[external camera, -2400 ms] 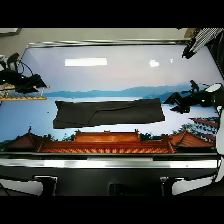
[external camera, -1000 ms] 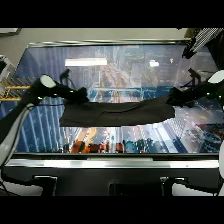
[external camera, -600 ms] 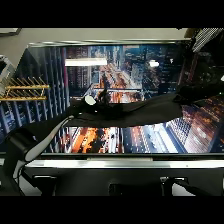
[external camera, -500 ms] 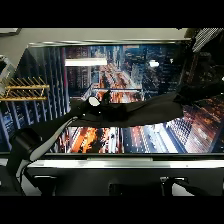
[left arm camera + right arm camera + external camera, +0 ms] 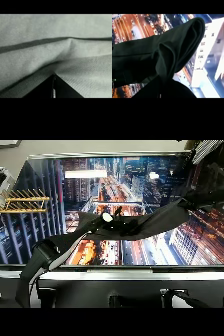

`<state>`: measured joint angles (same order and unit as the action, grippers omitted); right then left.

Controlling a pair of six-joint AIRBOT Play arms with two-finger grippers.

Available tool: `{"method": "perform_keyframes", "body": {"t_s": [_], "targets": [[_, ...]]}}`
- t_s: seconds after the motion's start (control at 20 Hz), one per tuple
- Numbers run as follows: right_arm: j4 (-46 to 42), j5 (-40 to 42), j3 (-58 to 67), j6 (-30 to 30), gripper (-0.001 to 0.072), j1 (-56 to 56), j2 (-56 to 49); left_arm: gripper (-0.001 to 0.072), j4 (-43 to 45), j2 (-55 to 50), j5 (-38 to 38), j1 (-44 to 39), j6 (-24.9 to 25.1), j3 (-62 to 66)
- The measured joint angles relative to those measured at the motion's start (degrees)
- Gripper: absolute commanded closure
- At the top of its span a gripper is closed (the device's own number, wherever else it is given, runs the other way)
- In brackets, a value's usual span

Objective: Fold the clothes and pants, and hang the long-sleeved shirts on hangers.

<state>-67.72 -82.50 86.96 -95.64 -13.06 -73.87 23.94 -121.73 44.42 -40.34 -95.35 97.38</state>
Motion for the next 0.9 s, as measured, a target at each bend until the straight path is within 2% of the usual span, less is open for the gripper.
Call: {"method": "perform_keyframes", "body": {"t_s": [0.15,0.3,0.6,0.75,0.9], "targets": [[0.48,0.0,0.57,-0.04,0.0678,0.0,0.0,0.0695,-0.04,-0.72,1.7,0.24,-0.48,1.97],[1.97,0.0,0.81,0.0,0.0678,0.02,0.0,0.0696,2.99,0.48,7.52,3.06,-0.37,2.69],[9.57,0.42,0.9,0.85,0.0679,1.49,0.0,0.0695,21.22,12.98,19.89,14.38,1.75,3.1],[11.47,2.43,0.9,-0.81,0.0679,6.84,-0.09,0.0694,30.1,21.38,26.16,22.32,2.05,3.15],[12.31,7.02,0.9,-3.8,0.0679,14.84,-1.38,0.0694,35.43,29.03,32.65,31.3,2.45,3.15]]}}
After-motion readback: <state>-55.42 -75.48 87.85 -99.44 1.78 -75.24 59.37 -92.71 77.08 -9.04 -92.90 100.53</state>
